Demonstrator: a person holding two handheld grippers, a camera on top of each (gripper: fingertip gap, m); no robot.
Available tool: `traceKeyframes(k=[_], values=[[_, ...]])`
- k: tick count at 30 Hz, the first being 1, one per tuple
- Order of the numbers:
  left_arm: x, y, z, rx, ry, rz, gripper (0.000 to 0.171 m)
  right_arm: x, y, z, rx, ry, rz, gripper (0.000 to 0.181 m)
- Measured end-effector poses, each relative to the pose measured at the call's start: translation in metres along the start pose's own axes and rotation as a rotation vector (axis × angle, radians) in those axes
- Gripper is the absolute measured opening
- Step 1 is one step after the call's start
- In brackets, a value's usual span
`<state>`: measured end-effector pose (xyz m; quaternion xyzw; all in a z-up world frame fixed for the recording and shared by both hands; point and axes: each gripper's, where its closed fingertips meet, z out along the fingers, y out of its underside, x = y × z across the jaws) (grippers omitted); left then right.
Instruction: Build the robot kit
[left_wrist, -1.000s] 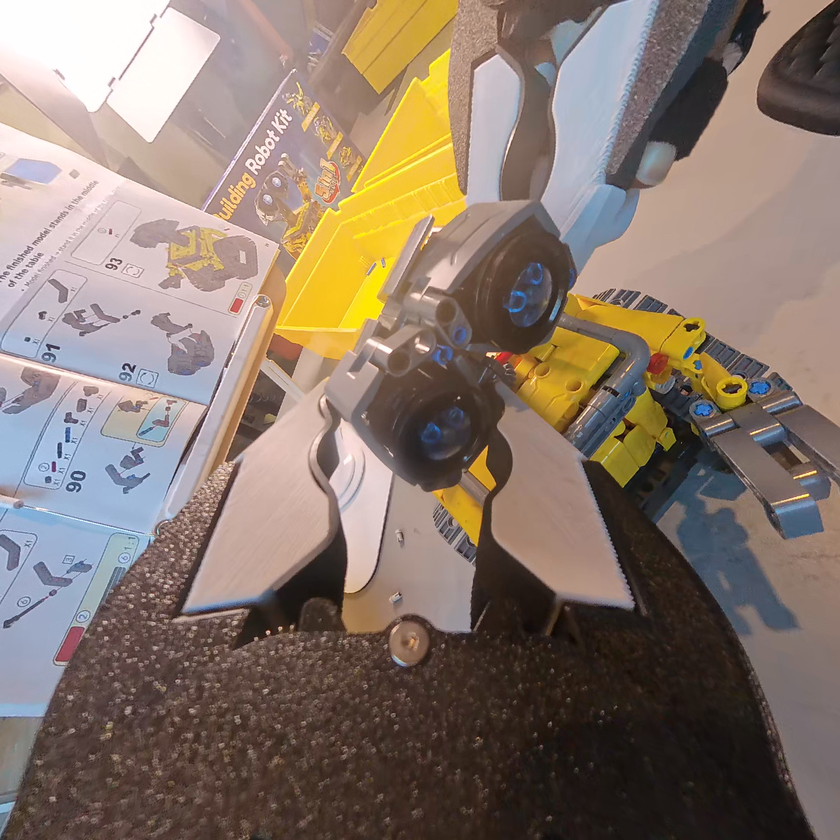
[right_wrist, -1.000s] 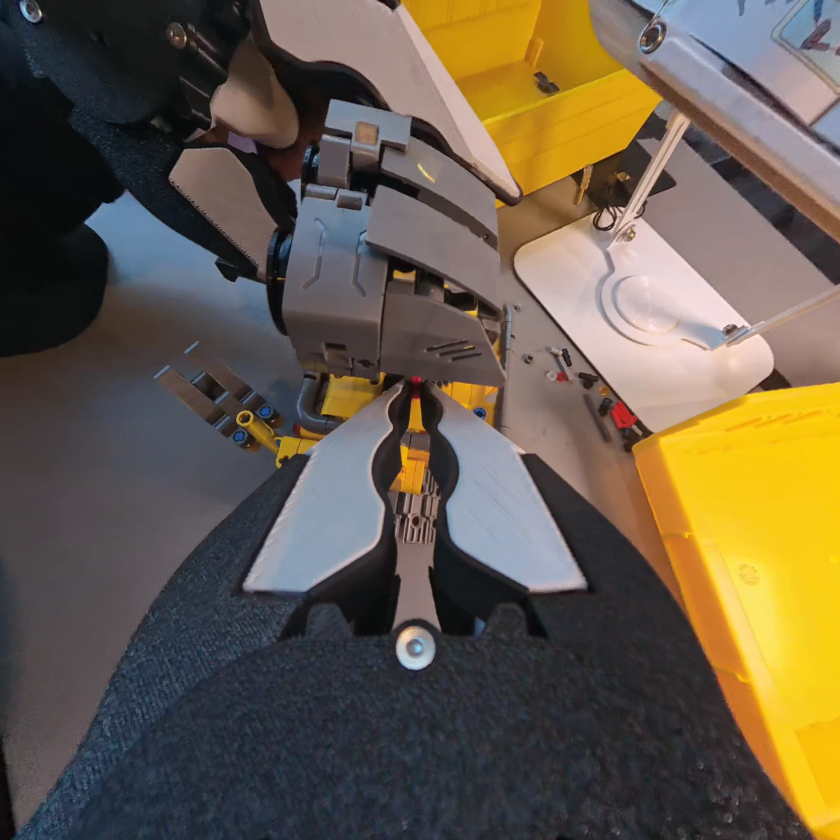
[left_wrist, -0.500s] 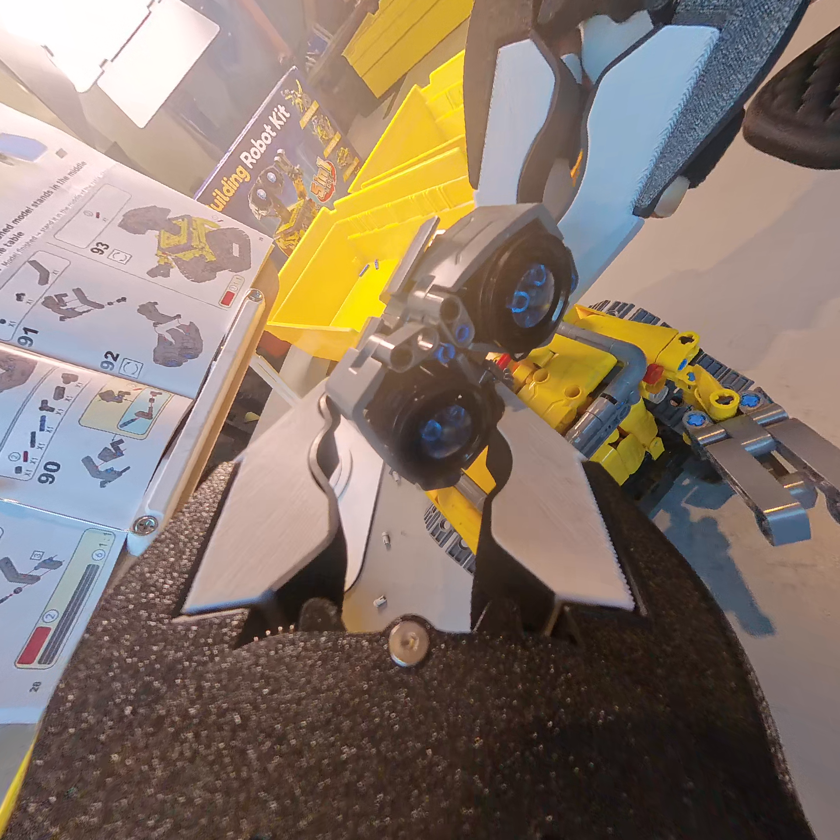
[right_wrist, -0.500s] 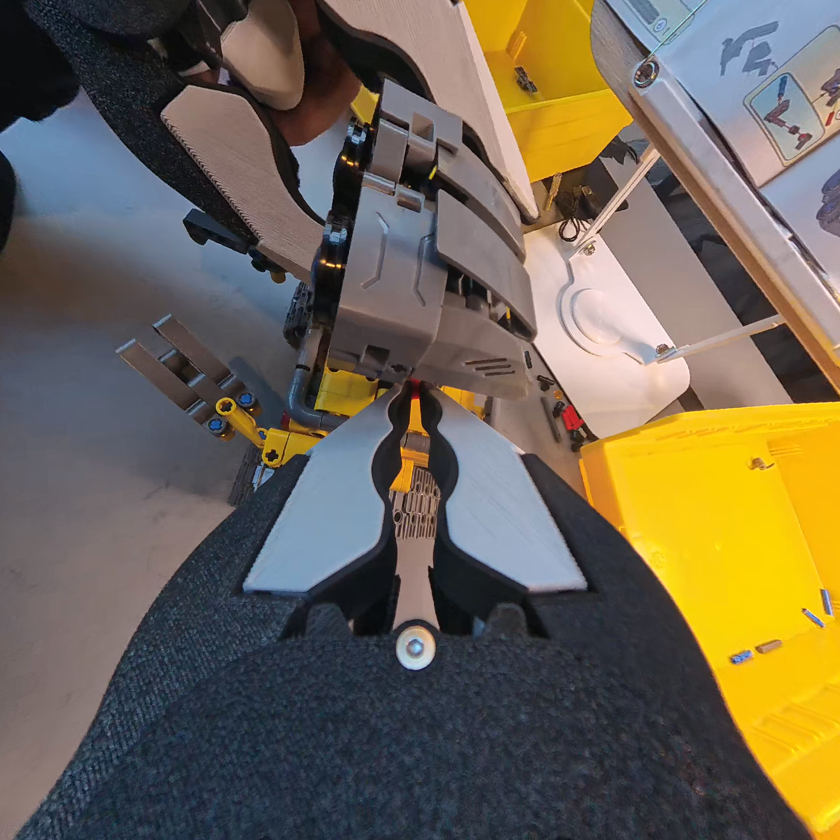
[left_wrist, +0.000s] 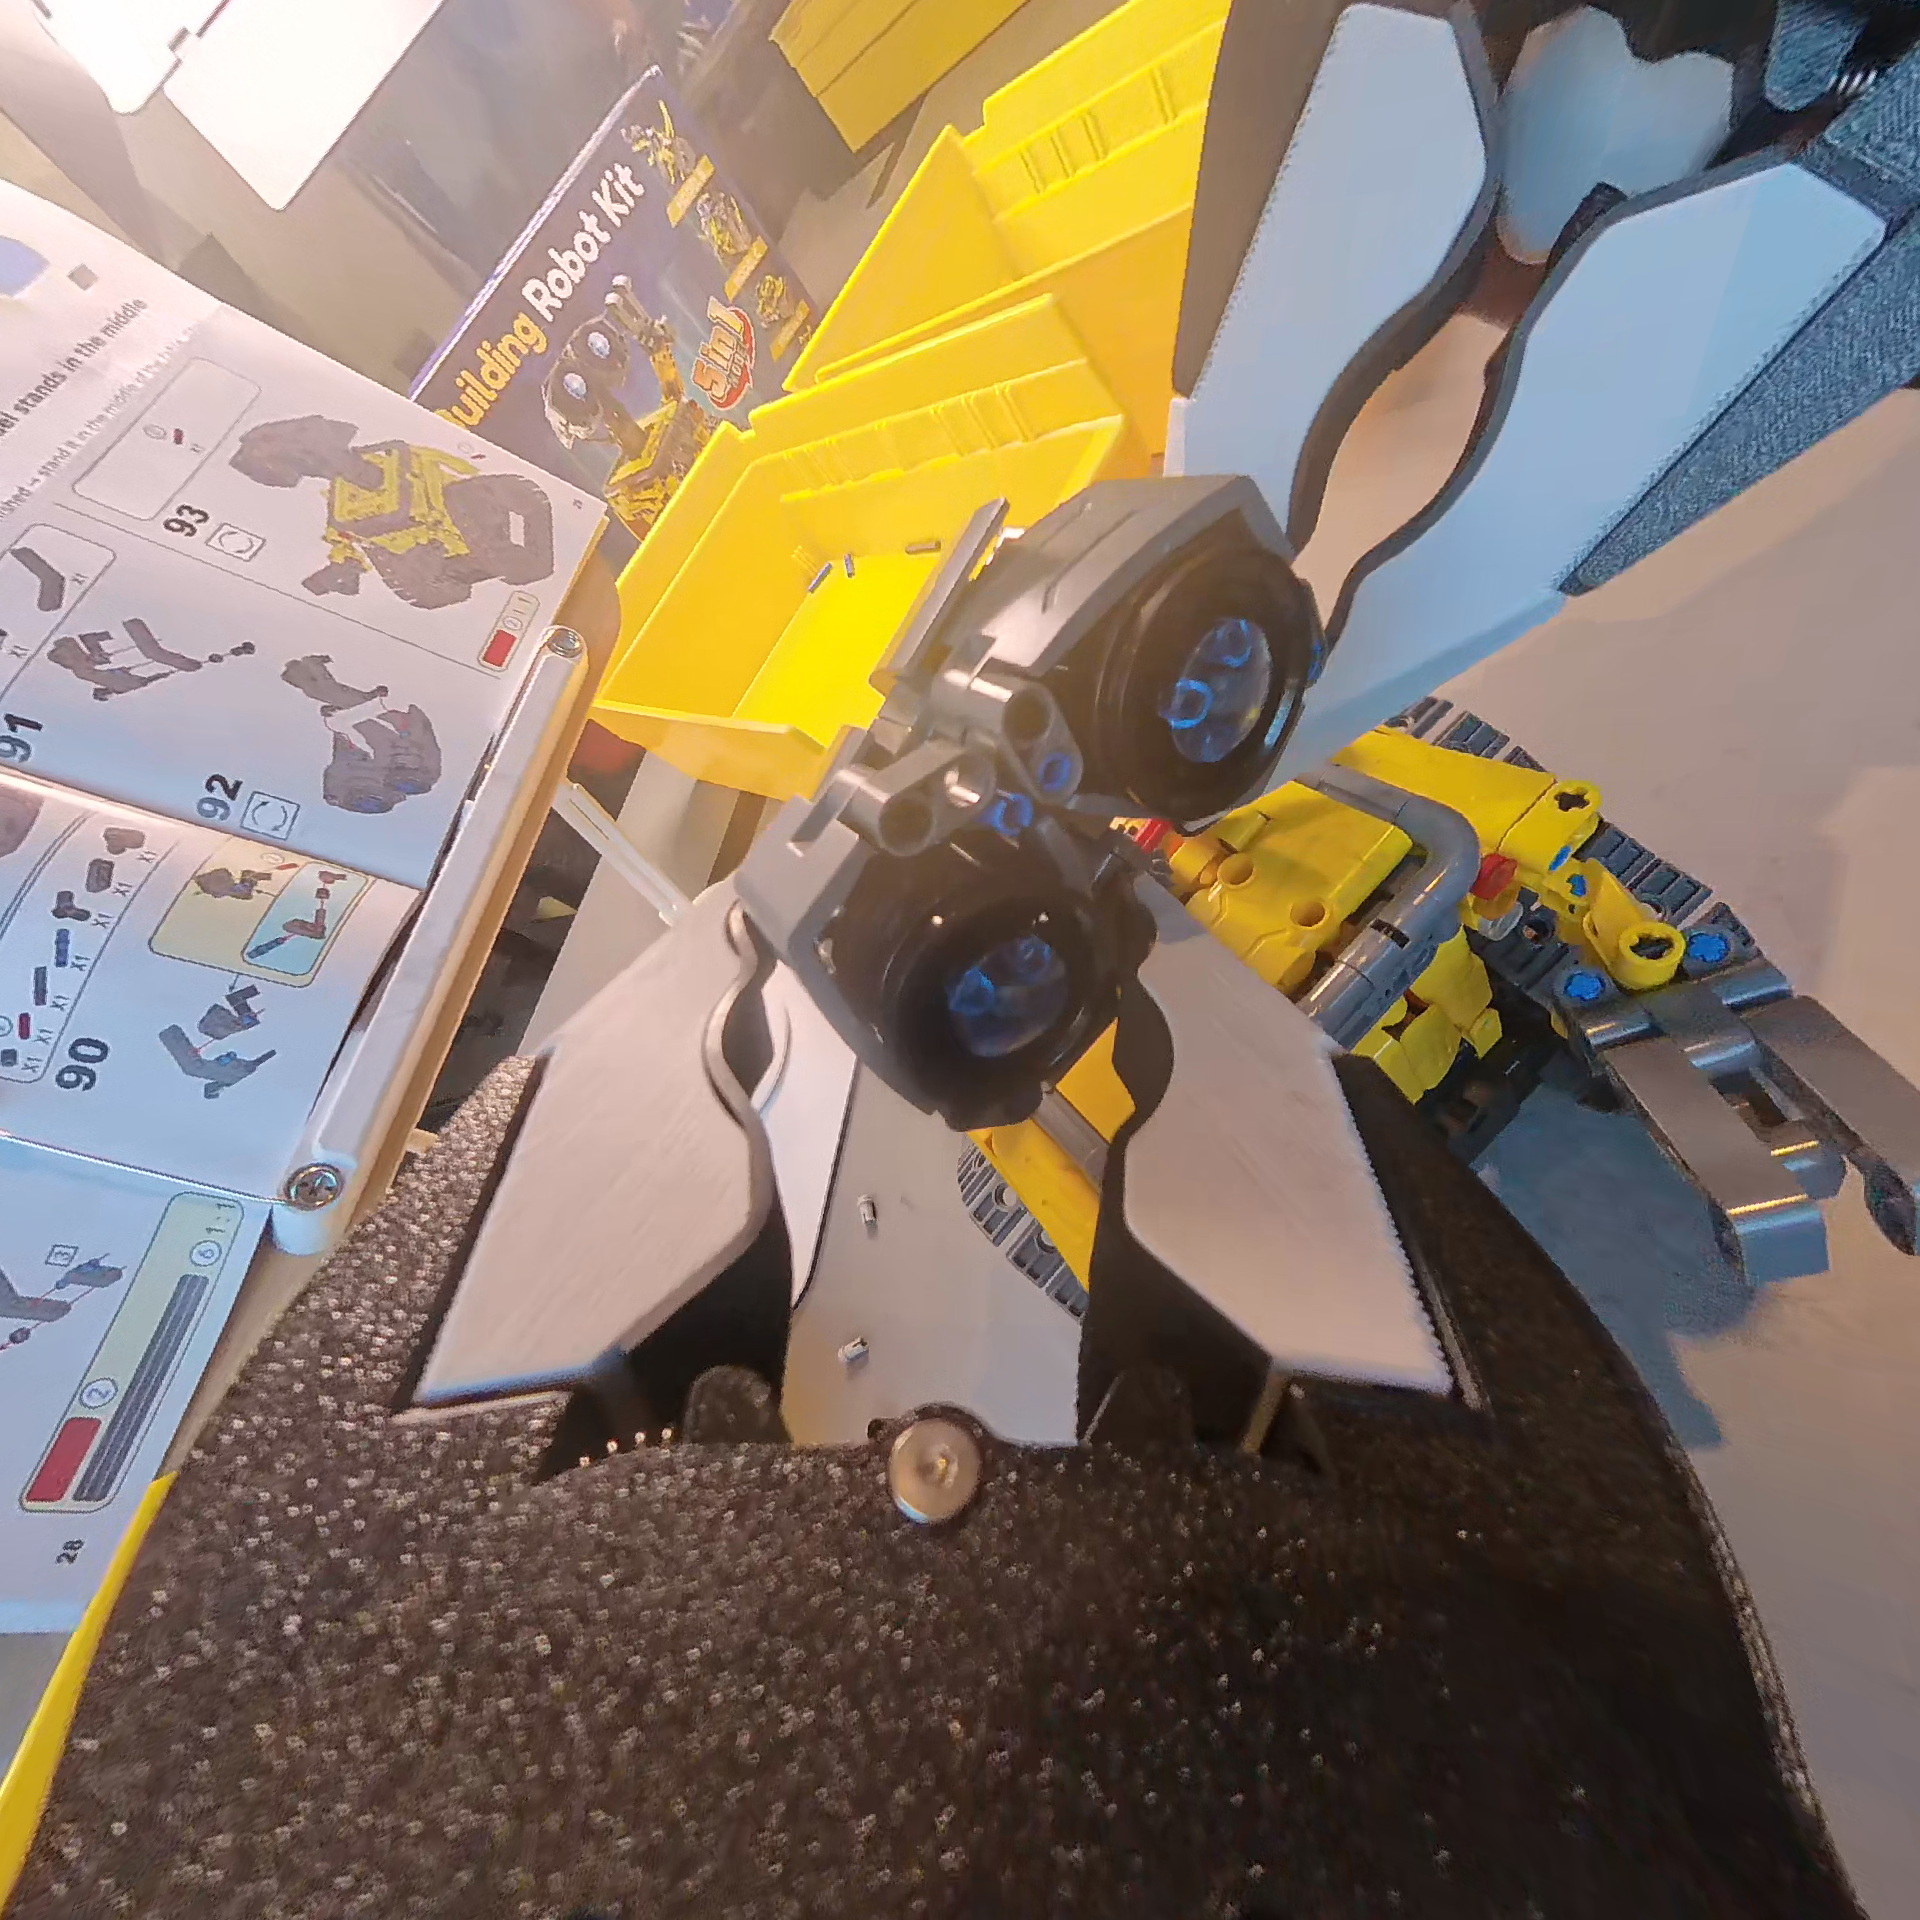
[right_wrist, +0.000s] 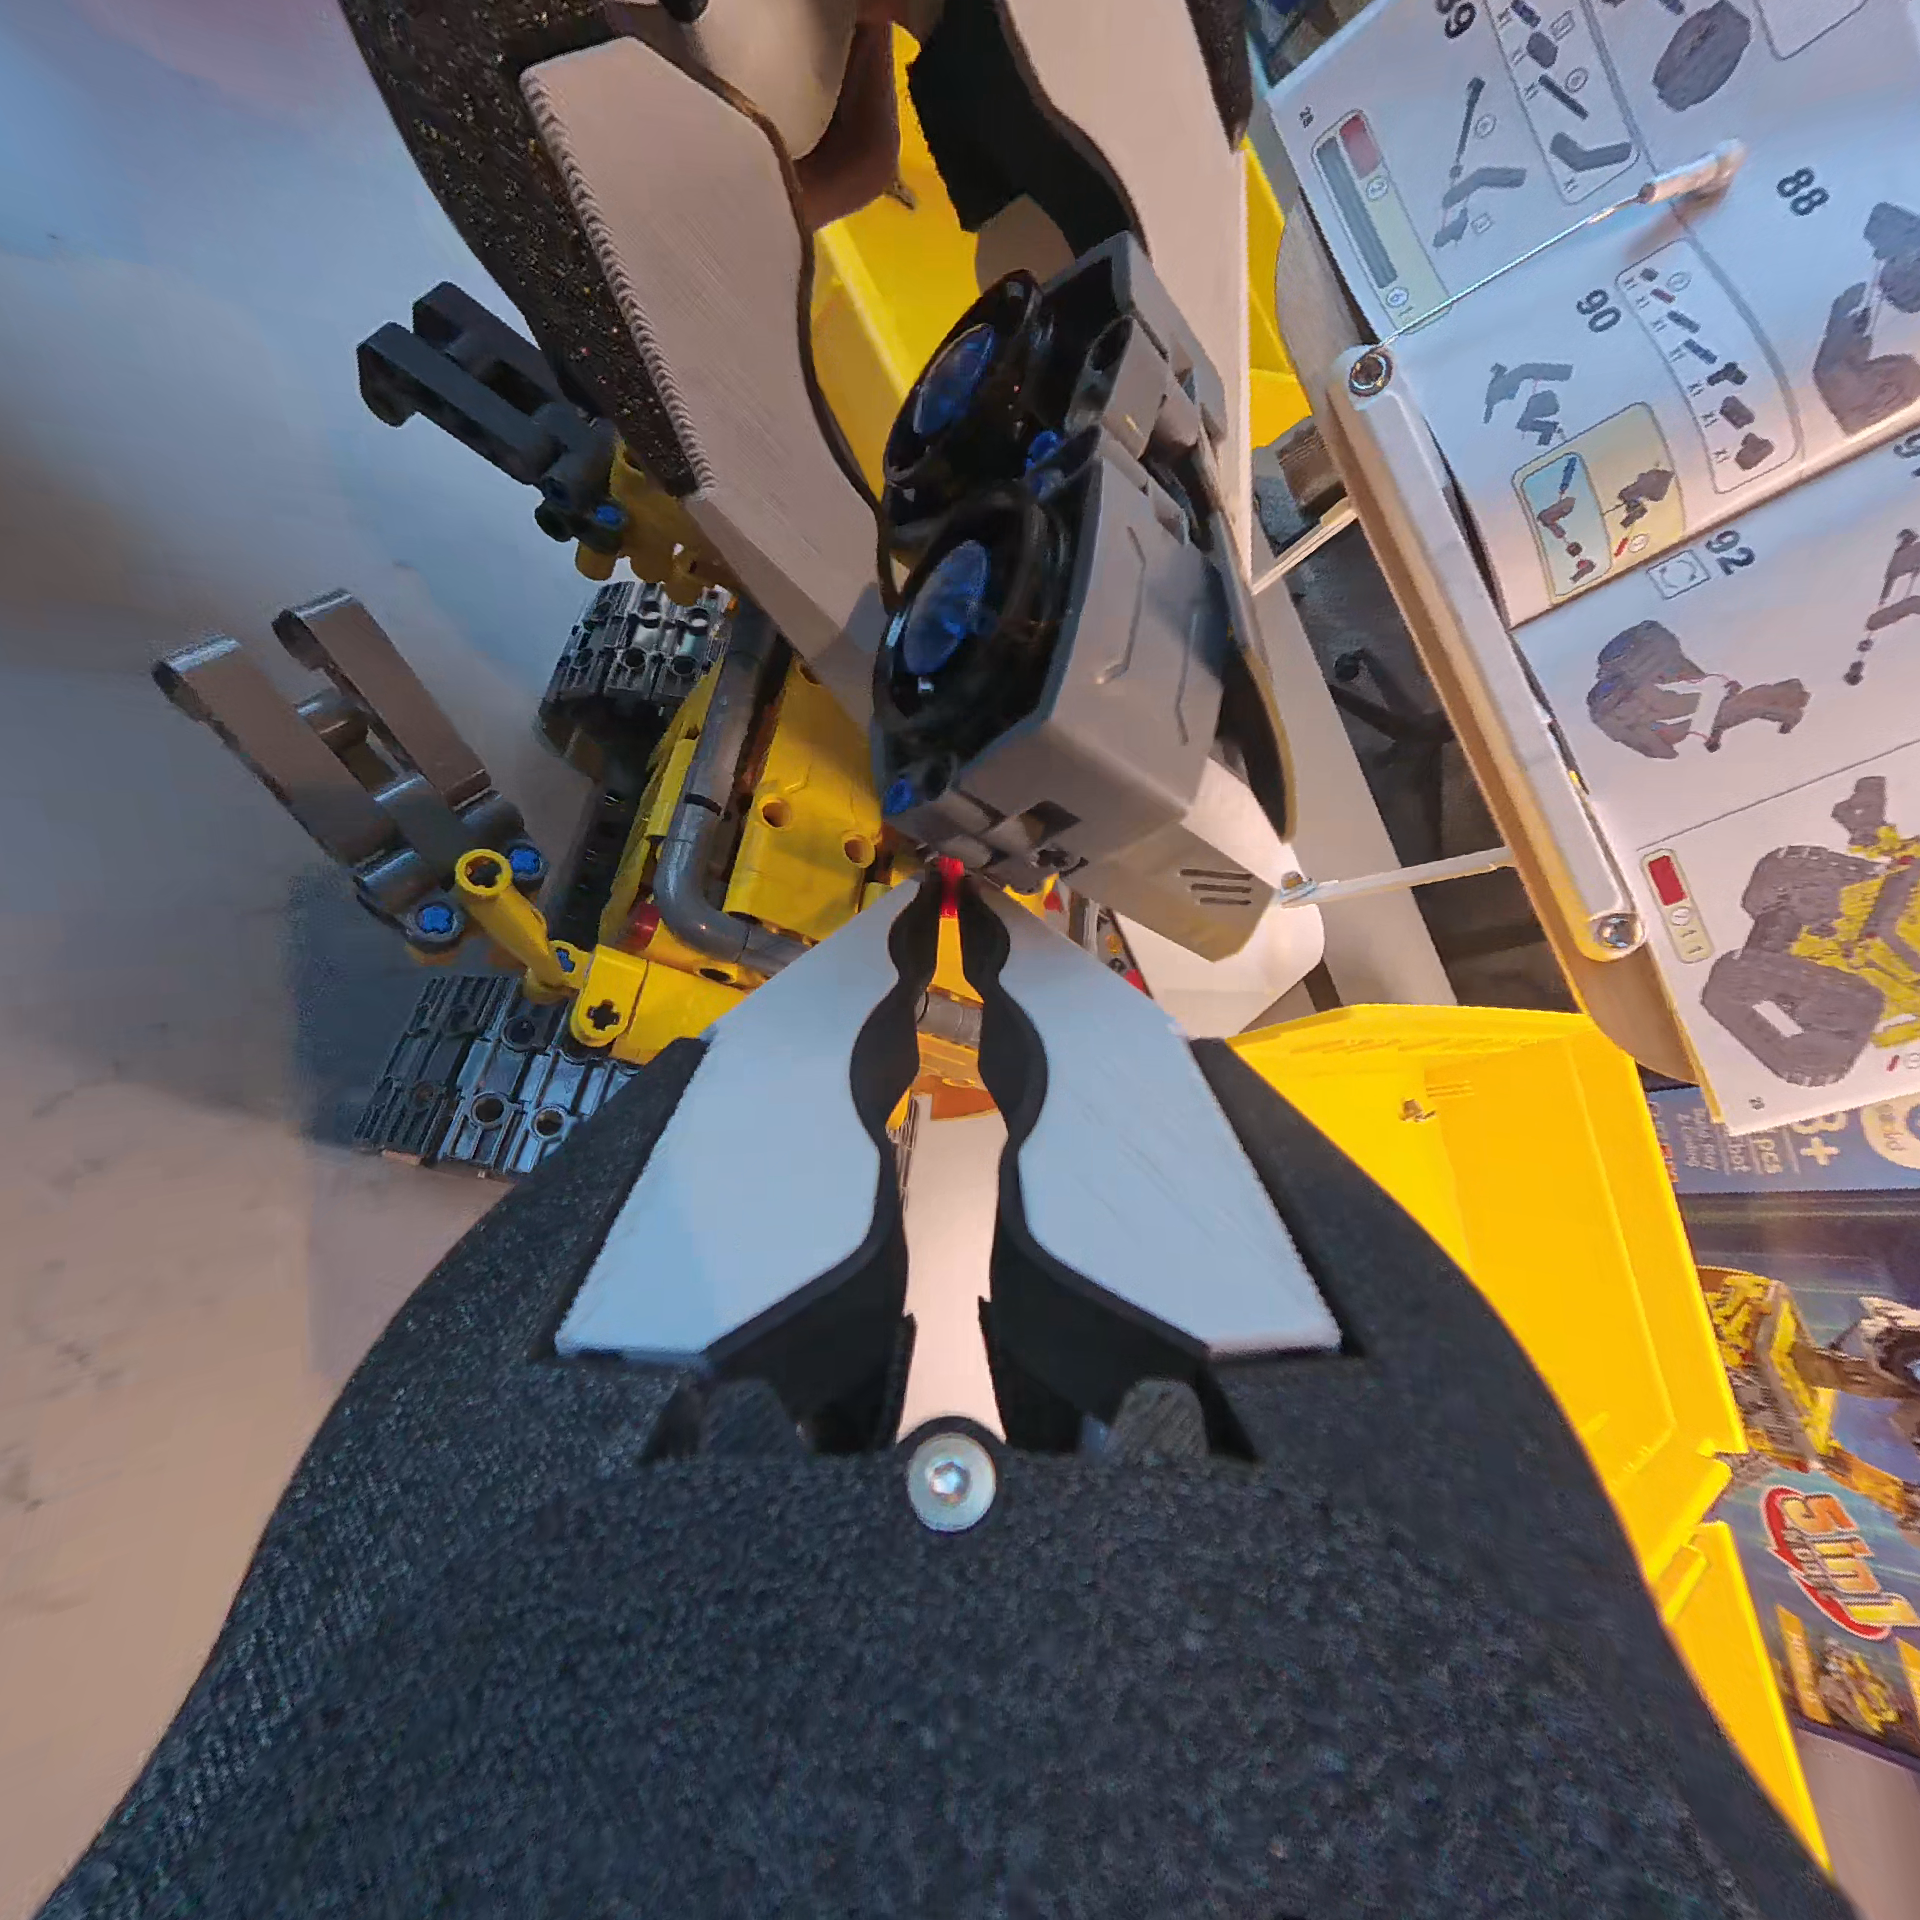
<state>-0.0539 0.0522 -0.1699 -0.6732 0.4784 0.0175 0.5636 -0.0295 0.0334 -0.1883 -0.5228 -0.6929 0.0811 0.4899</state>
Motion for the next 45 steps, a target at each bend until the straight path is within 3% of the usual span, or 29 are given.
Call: traceKeyframes(k=[13,20,24,30,40,45], values=[[0.001,-0.002,0.001,-0.050,-0.020,0.035,0.064,-0.010,-0.009,0.000,0.061,0.052,0.041,0.000],[0.002,-0.002,0.000,-0.070,-0.023,0.088,0.064,-0.003,0.001,-0.014,0.124,0.018,0.182,0.000],[0.002,-0.001,0.000,-0.056,-0.014,0.072,0.064,-0.002,0.006,-0.022,0.192,-0.010,0.333,0.007],[0.000,-0.003,0.000,-0.041,-0.025,0.086,0.064,-0.005,0.004,-0.021,0.238,-0.098,0.360,0.020],[-0.003,-0.005,-0.001,0.044,-0.025,0.082,0.063,-0.004,0.001,-0.016,0.294,-0.212,0.450,0.020],[-0.017,-0.026,-0.016,0.207,-0.071,0.020,0.063,-0.006,0.003,-0.011,0.261,-0.297,0.414,0.019]])
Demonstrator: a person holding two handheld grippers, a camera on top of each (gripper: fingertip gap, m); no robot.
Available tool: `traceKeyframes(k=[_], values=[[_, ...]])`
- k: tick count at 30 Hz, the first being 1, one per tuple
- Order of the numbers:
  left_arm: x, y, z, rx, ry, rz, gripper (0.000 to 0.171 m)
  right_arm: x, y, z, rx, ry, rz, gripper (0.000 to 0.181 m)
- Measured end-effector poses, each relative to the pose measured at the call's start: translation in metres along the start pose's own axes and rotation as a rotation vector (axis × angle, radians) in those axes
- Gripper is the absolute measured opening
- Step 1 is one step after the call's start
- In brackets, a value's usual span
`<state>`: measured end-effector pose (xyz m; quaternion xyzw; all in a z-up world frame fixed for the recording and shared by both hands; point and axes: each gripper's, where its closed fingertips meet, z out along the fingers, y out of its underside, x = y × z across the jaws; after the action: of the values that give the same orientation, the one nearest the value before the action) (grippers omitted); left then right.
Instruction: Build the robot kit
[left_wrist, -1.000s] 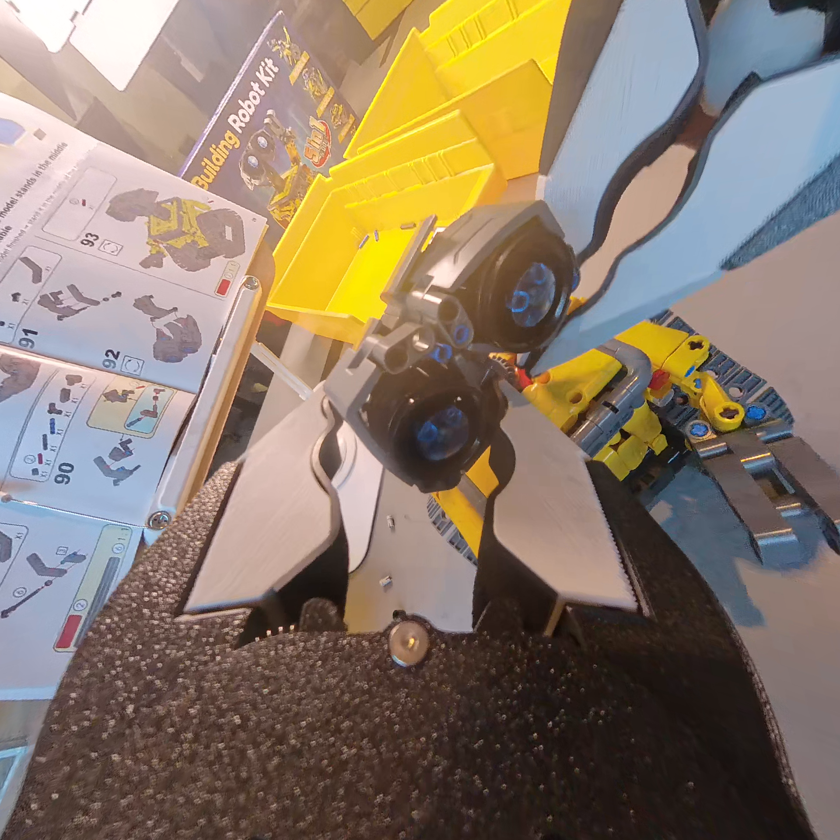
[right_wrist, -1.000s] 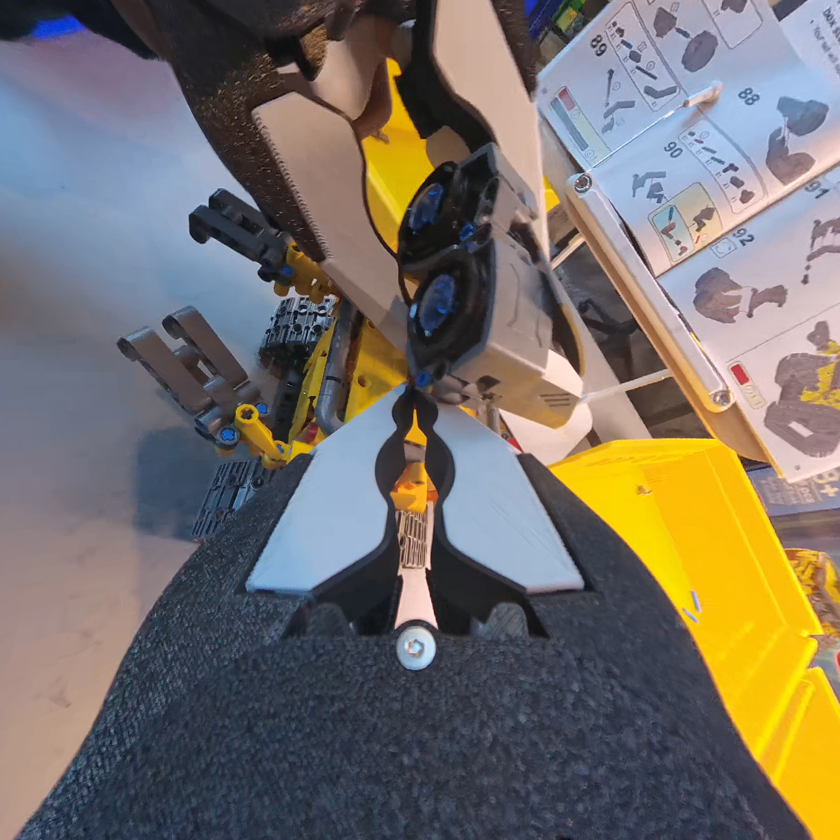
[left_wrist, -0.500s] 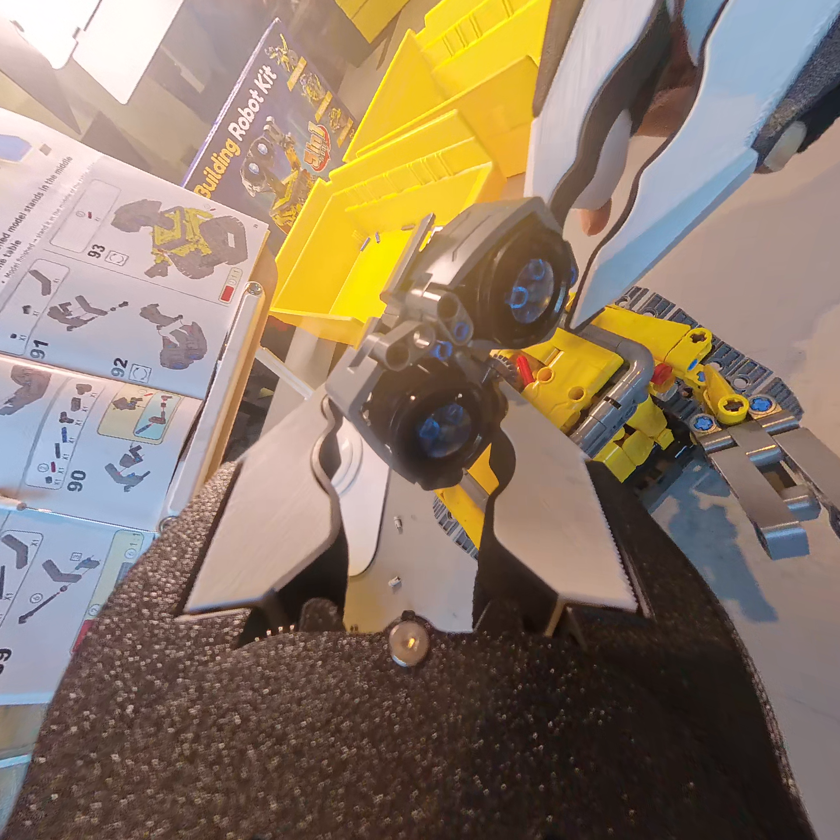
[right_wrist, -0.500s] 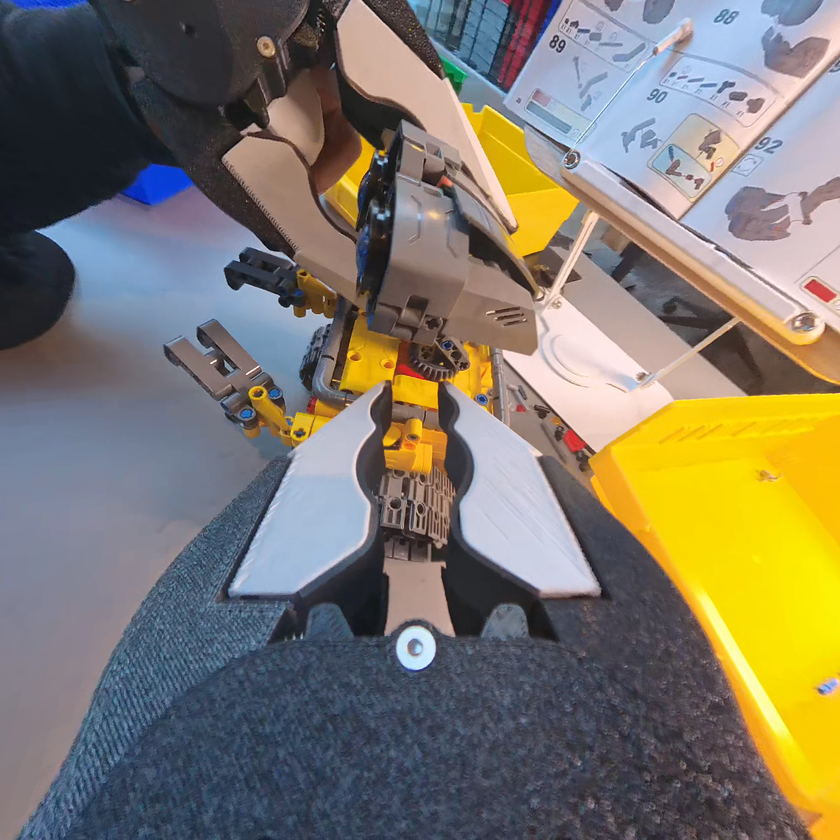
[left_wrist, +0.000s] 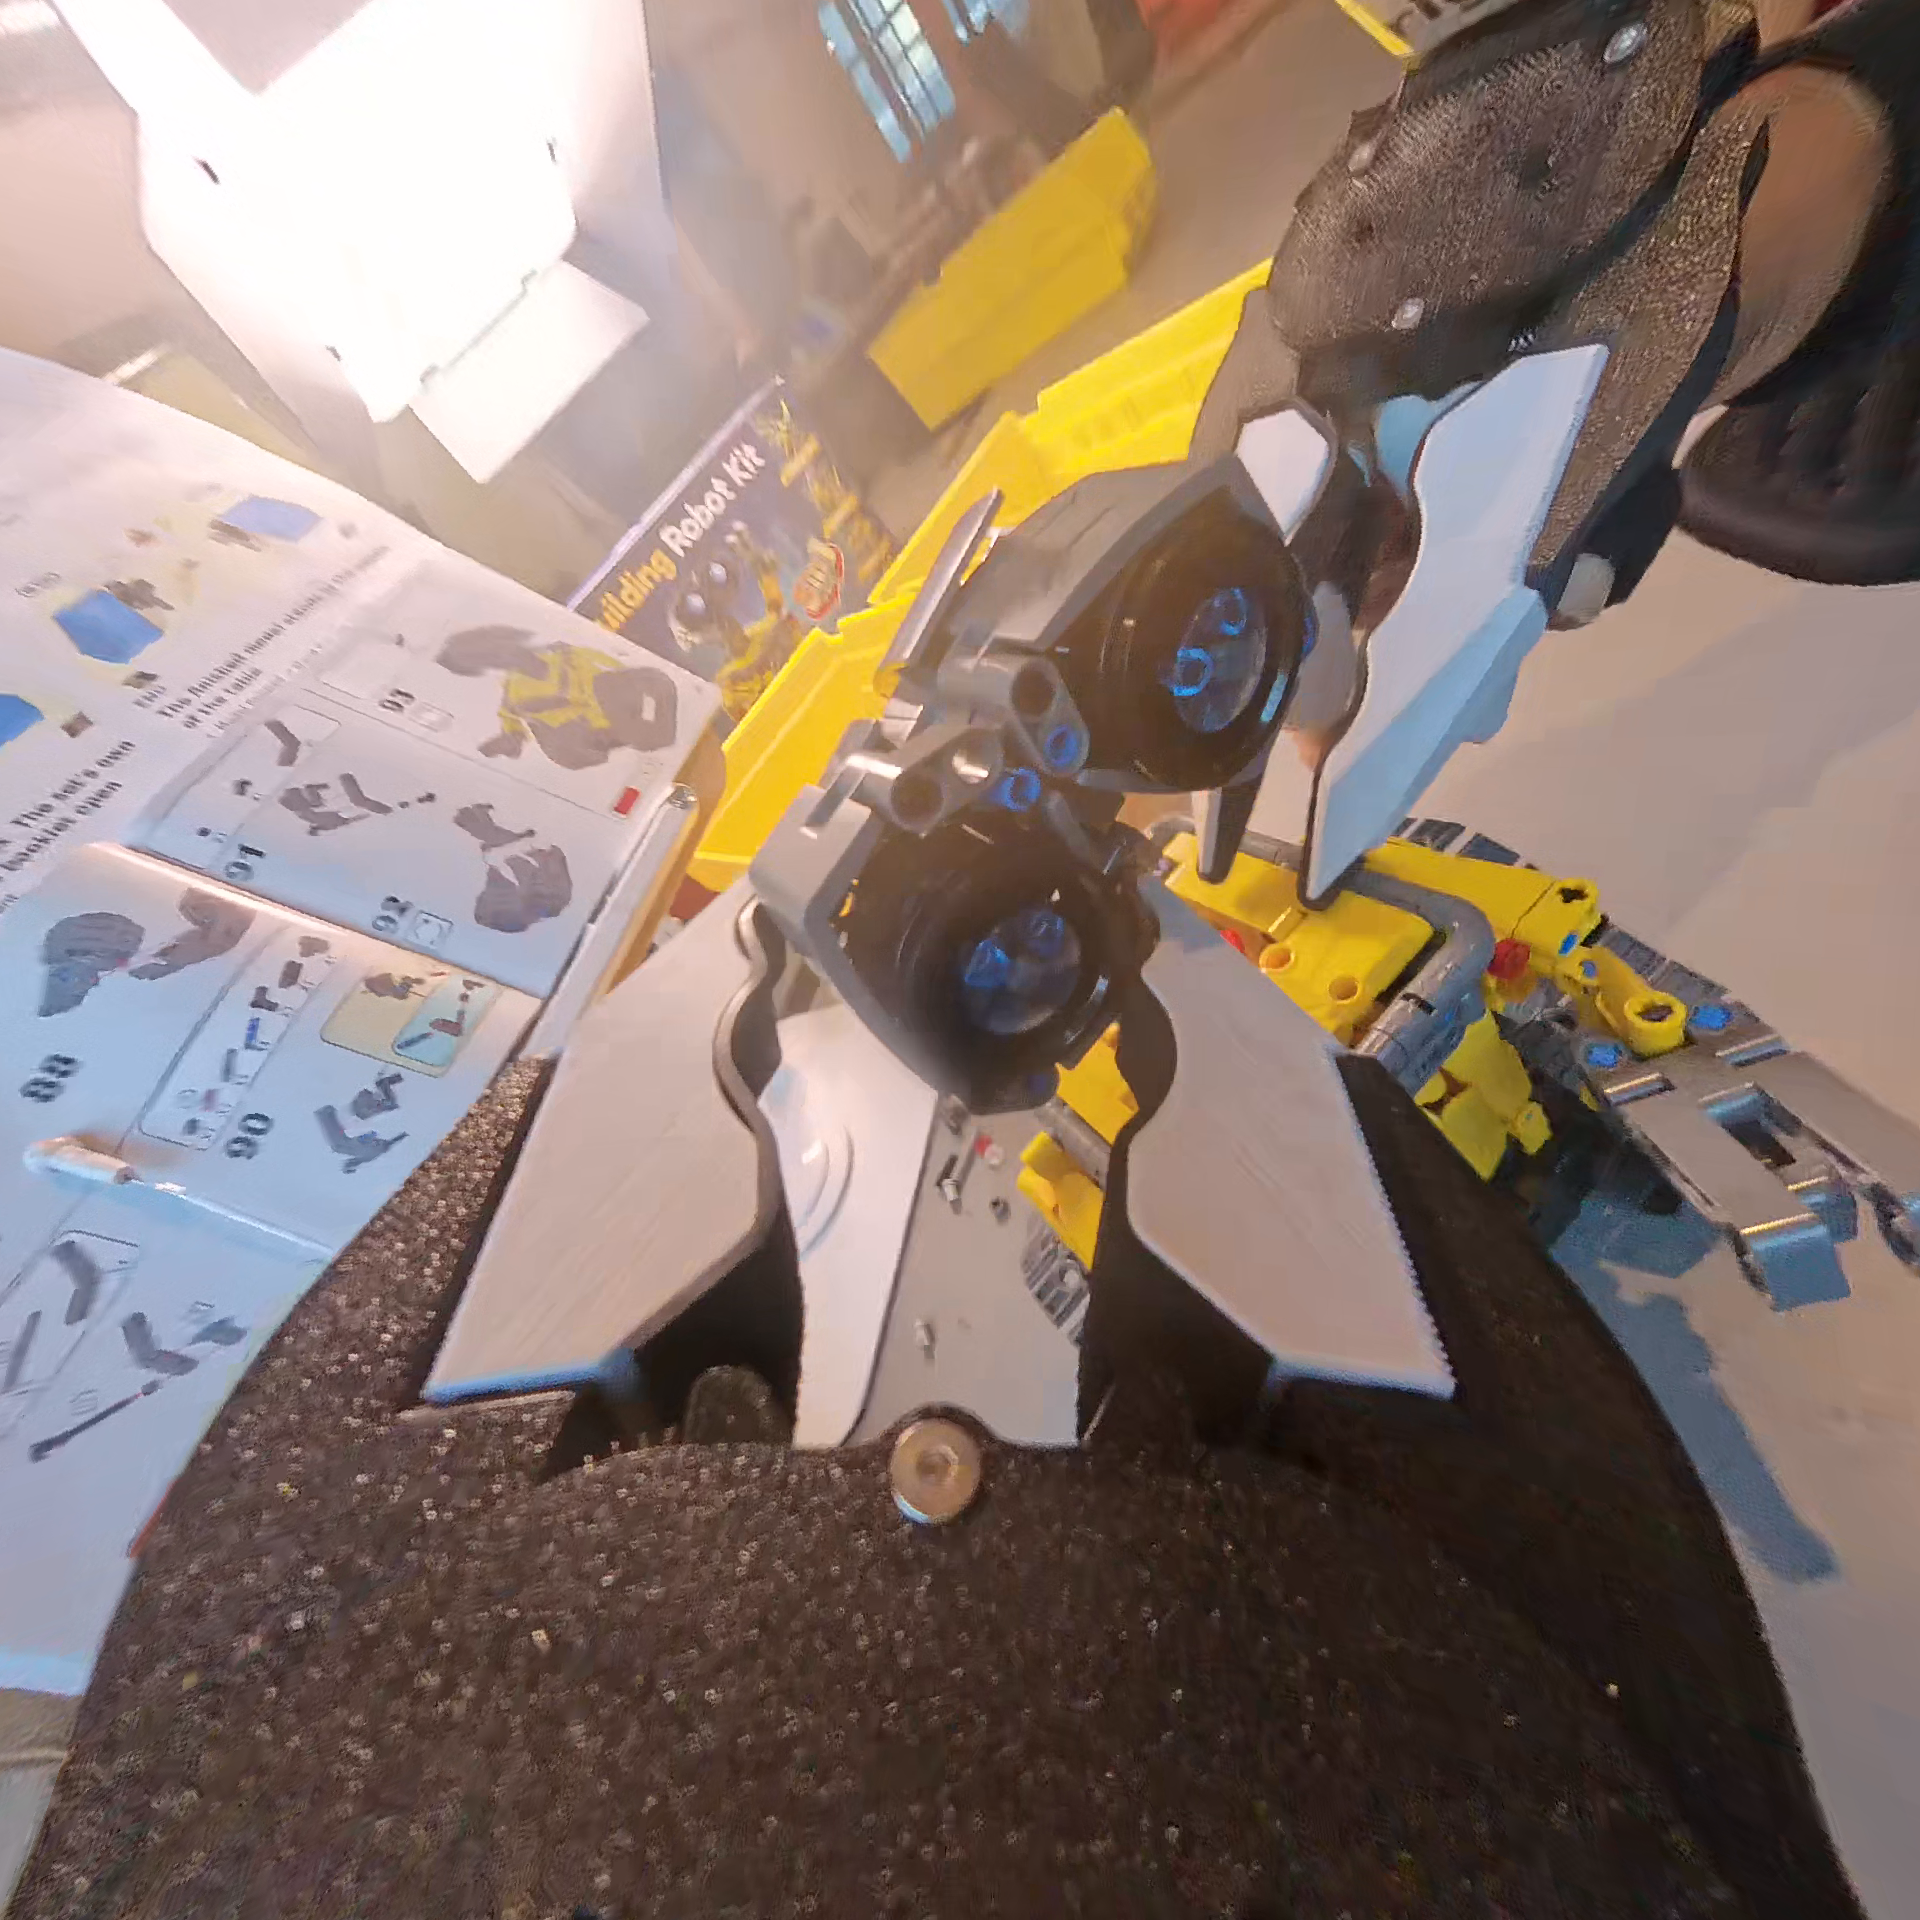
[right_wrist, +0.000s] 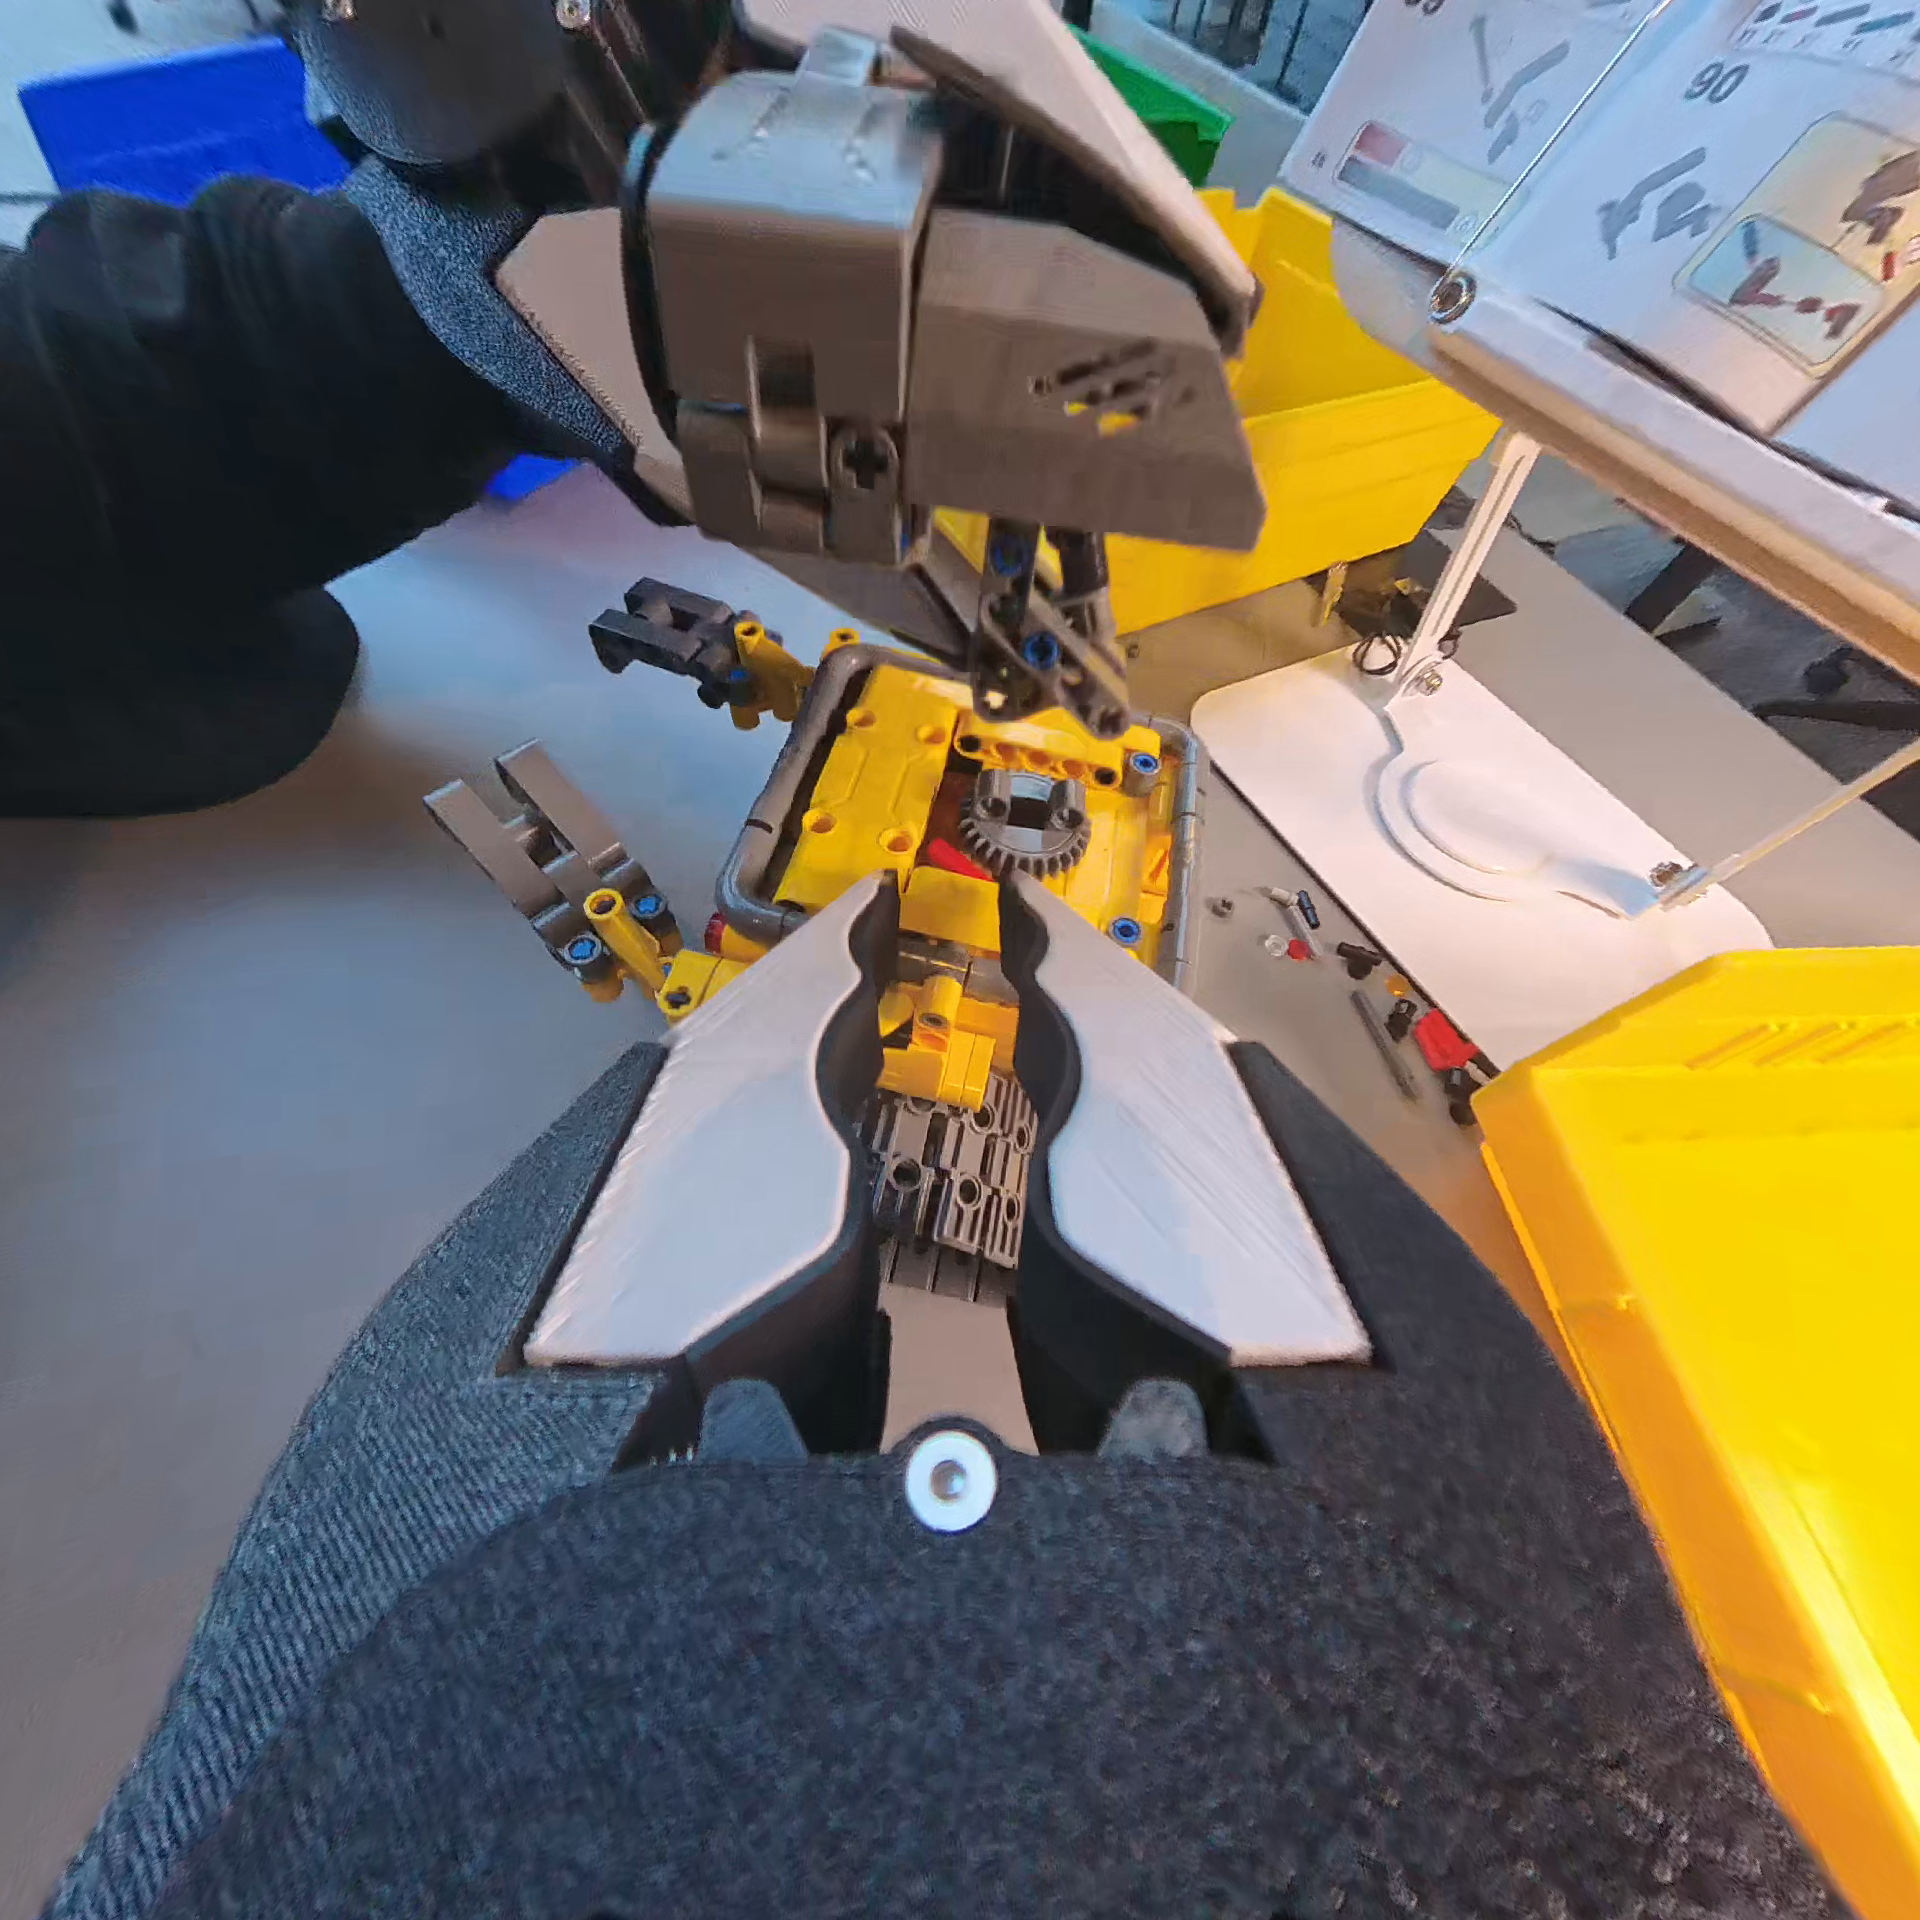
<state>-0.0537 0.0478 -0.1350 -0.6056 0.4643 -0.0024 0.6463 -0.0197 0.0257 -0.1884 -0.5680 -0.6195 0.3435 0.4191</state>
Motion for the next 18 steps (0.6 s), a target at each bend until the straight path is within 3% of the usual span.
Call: traceKeyframes(k=[5,8,14,18], values=[[-0.026,0.000,-0.015,0.042,-0.057,-0.100,0.063,0.005,-0.002,0.002,-0.022,-0.055,-0.006,0.019],[-0.048,0.014,-0.028,0.038,-0.110,-0.191,0.063,0.005,0.001,0.005,-0.128,-0.136,-0.054,0.014],[-0.057,0.055,-0.052,-0.136,-0.078,-0.199,0.064,-0.001,0.002,0.009,-0.420,-0.267,-0.081,0.010],[-0.037,0.080,-0.063,-0.243,0.065,-0.242,0.064,-0.004,0.002,0.012,-0.532,-0.347,-0.036,0.011]])
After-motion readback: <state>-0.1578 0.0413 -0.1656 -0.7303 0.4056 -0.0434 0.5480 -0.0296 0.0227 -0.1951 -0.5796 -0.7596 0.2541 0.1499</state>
